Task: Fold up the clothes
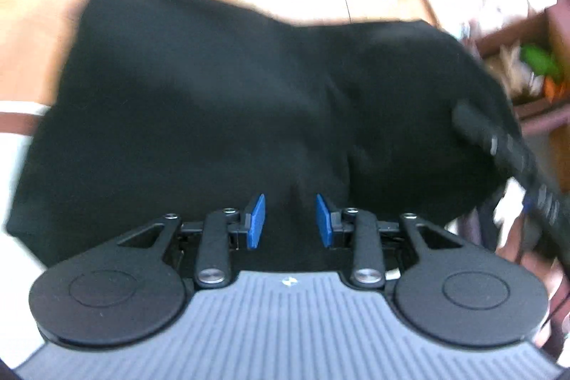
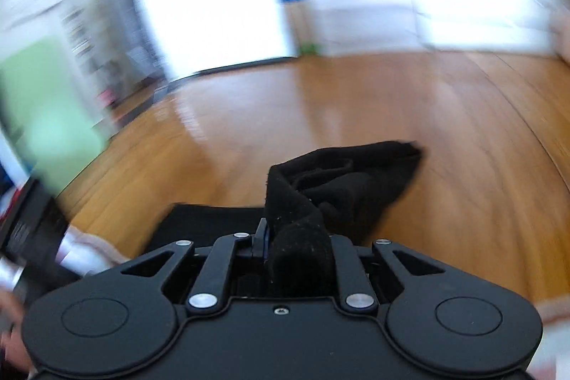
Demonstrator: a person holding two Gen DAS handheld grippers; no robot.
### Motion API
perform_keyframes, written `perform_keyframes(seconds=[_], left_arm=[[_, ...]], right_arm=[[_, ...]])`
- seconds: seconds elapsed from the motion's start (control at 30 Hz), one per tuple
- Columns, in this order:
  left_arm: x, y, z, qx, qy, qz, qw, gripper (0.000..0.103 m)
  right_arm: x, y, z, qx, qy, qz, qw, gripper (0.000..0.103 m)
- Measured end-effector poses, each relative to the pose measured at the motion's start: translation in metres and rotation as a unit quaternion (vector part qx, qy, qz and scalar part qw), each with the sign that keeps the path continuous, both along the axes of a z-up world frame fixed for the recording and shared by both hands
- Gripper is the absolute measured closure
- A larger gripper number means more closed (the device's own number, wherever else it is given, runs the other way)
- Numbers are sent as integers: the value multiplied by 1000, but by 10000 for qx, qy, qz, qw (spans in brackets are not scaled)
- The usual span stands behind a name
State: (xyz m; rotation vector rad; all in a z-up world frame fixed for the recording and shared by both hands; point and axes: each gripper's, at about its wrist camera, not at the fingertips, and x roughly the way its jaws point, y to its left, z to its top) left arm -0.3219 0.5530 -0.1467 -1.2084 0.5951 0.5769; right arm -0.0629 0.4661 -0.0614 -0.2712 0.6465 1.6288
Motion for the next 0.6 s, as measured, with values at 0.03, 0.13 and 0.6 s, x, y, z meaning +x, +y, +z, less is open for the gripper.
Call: perform_keyframes(seconds=[0.03,0.13,0.6], left_arm=[[-17,4,5,-24,-145,192,9997,72],[-72,9,9,-103,-527,760,9957,72],[-107,13,-18,-310,-833,1368,9866,72]], right_arm=[[-19,9,4,15,-133,290,9995,86],[-73,37,5,-28,-414,1057,9935,87],[-142,43,-61,-690,-624,1221,9881,87]])
